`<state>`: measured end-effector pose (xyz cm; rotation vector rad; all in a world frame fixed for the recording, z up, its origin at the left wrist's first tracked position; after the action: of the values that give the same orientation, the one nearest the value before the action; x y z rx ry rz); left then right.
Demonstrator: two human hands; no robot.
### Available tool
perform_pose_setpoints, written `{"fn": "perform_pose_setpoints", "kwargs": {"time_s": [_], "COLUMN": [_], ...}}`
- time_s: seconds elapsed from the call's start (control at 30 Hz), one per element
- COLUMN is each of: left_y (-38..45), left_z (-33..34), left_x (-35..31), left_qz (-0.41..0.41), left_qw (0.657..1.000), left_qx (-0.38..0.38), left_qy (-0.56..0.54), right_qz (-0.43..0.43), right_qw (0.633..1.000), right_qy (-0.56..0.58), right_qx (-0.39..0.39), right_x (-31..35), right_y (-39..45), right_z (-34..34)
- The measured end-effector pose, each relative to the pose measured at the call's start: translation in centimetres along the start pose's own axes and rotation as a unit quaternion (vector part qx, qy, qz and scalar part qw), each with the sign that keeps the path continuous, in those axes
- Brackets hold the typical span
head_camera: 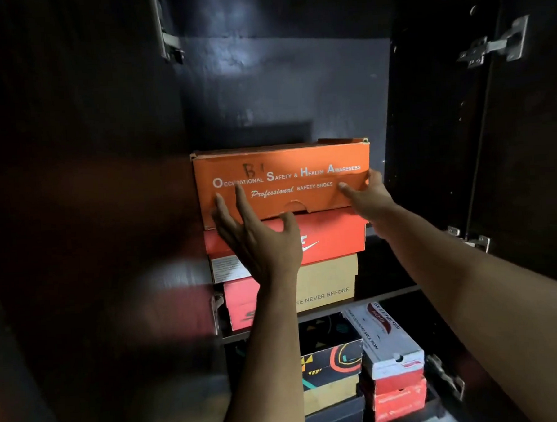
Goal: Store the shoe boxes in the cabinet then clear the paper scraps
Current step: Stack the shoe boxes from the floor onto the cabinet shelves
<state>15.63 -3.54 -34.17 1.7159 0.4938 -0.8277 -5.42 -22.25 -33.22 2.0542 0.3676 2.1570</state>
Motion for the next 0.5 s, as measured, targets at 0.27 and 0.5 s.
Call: {"fn": "perform_pose_setpoints", "kwargs": {"time_s": [0.27,0.5], "left_y": [-1.6,-10.5], "left_z": [-0.8,3.7], "left_x": [-1.2,-7.1], "left_qz": [0.012,0.068], "left_qw": [0.998,0.979], "left_qx": [-0.019,0.121], "left_qy": [-0.064,-0.146], "right_qz": [-0.029,-0.11], "right_qw": [0.996,0.986], "right_qy": [-0.075,-0.098], "right_qx": [-0.04,-0.074], "right_x": [1.1,0.4], "right_y": [-1.8,-10.6], "right_z": [-2.6,-12.0]}}
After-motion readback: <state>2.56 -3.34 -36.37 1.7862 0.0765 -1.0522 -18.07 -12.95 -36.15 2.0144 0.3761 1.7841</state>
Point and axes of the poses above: each hand's wrist, its own y-axis towards the middle knuckle, its own z-axis out of the palm, x = y × z, the point moved 10 cm from there along y, towards the middle knuckle, and after that the axes turned 9 degrees about y, right-handed, at the moved point
